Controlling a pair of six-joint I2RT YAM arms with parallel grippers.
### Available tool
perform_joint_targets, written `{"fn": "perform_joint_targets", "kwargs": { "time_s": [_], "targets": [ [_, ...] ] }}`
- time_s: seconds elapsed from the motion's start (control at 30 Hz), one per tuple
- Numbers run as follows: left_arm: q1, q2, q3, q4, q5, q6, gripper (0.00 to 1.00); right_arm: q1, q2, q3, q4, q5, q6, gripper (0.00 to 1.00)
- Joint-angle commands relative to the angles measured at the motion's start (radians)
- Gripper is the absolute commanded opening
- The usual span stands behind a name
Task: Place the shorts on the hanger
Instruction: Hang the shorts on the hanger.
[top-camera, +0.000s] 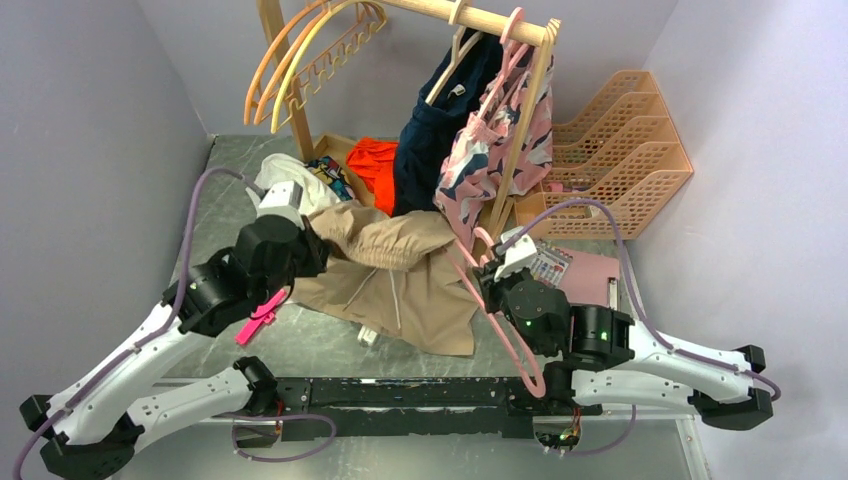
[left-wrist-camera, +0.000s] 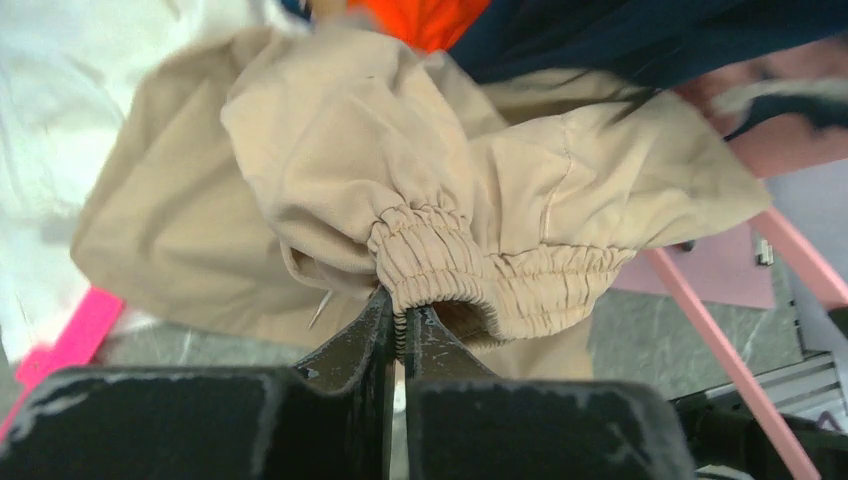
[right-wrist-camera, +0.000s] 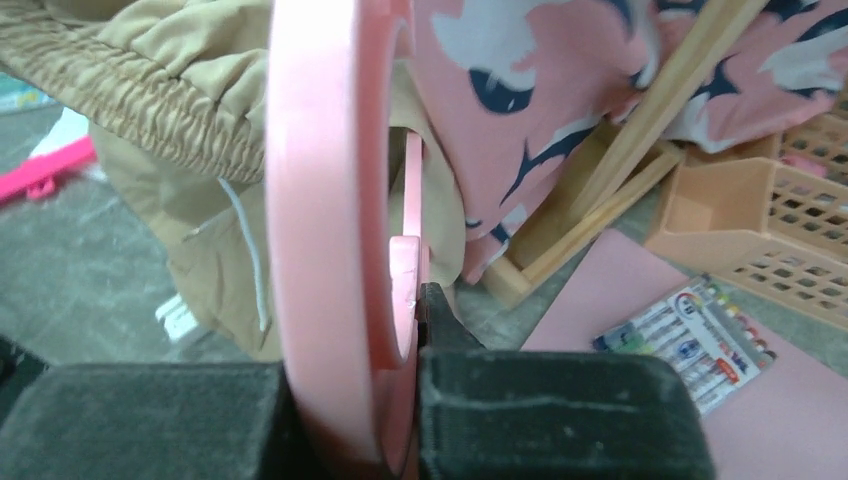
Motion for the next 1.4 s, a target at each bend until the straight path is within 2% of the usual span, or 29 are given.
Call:
{"fn": "perform_joint_targets", "kwargs": {
  "time_s": [0.0, 0.17, 0.33, 0.5, 0.67, 0.87, 0.97, 1.03, 1.13, 1.27, 1.37],
  "targets": [
    [-0.004, -0.060, -0.152, -0.048, 0.026, -0.157, 0.07, 0.000, -0.016, -0.069, -0.002, -0.182, 0.003, 0.00],
    [-0.003, -0.051, -0.211, -0.036, 0.052, -0.207, 0.07, 0.000, 0.106, -0.055, 0.011, -0.426, -0.047, 0.00],
    [-0.004, -0.060, -0.082, -0.082, 0.024, -0.157, 0.07, 0.002, 0.079, -0.048, 0.092, -0.632, -0.125, 0.00],
    [-0.003, -0.061, 0.076, -0.132, 0.048, -0.138, 0.07, 0.002, -0.003, 0.003, 0.152, -0.685, -0.170, 0.00],
    [-0.004, -0.066, 0.144, -0.155, 0.079, -0.134, 0.07, 0.001, -0.054, 0.049, 0.221, -0.725, -0.195, 0.00],
    [-0.003, -0.068, 0.236, -0.161, 0.103, -0.116, 0.07, 0.001, -0.126, 0.057, 0.390, -0.644, -0.189, 0.00],
    [-0.003, -0.060, 0.255, -0.167, 0.117, -0.117, 0.07, 0.001, -0.164, 0.043, 0.425, -0.467, -0.141, 0.00],
    [-0.003, -0.063, 0.222, -0.162, 0.115, -0.119, 0.07, 0.001, -0.153, 0.060, 0.345, -0.299, -0.081, 0.00],
    [-0.003, -0.066, 0.123, -0.152, 0.091, -0.148, 0.07, 0.000, -0.109, 0.077, 0.120, -0.095, 0.067, 0.00],
    [-0.003, -0.040, -0.033, -0.086, 0.087, -0.179, 0.07, 0.001, -0.035, 0.058, -0.176, -0.035, 0.324, 0.00],
    [-0.003, 0.021, -0.092, -0.040, 0.081, -0.176, 0.07, 0.001, -0.006, 0.047, -0.251, -0.063, 0.389, 0.00]
  ]
}}
